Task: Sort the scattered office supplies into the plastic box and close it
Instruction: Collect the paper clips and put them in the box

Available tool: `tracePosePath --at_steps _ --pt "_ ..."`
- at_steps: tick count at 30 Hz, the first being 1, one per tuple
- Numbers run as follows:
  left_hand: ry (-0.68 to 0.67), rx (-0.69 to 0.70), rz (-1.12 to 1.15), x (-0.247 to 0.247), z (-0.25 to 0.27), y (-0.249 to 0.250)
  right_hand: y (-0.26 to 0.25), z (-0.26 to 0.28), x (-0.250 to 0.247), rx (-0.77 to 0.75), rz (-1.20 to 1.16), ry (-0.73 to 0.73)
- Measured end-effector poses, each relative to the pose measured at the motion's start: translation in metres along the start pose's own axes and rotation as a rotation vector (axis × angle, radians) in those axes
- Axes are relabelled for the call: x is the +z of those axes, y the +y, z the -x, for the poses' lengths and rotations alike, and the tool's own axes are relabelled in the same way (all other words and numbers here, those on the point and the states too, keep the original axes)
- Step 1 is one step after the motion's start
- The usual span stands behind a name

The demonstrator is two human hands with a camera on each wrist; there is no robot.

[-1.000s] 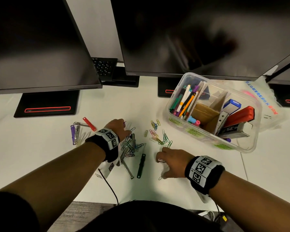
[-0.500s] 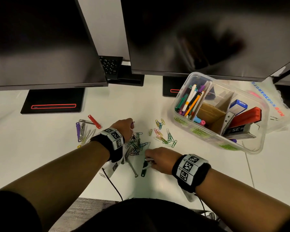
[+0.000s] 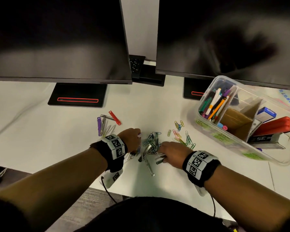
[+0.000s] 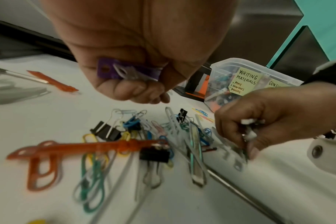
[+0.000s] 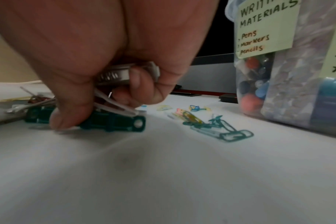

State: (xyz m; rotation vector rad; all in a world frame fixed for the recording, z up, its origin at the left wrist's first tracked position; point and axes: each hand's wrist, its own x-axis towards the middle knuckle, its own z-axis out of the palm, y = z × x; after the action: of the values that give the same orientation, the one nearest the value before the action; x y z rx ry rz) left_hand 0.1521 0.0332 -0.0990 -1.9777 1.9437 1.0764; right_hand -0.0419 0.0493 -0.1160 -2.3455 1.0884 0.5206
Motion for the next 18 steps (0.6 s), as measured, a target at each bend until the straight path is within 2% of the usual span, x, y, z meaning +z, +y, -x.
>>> tracePosePath --at_steps 4,7,11,18 --pt "0.009 0.033 0.013 -0.001 0.005 0.003 0.004 0.006 -0.014 0.114 -0.231 0.183" --pt "0.025 -0.014 0.021 -0.003 0.008 0.008 0.01 0.0 -0.028 0.25 -0.459 0.323" --pt "-0.041 -0.009 -0.17 -0.001 0.012 0.011 0.01 -0.022 -0.034 0.382 -0.716 0.272" --pt "-0.143 0.023 -0.224 0.016 0.005 0.016 0.001 -0.047 -0.023 0.484 -0.588 0.12"
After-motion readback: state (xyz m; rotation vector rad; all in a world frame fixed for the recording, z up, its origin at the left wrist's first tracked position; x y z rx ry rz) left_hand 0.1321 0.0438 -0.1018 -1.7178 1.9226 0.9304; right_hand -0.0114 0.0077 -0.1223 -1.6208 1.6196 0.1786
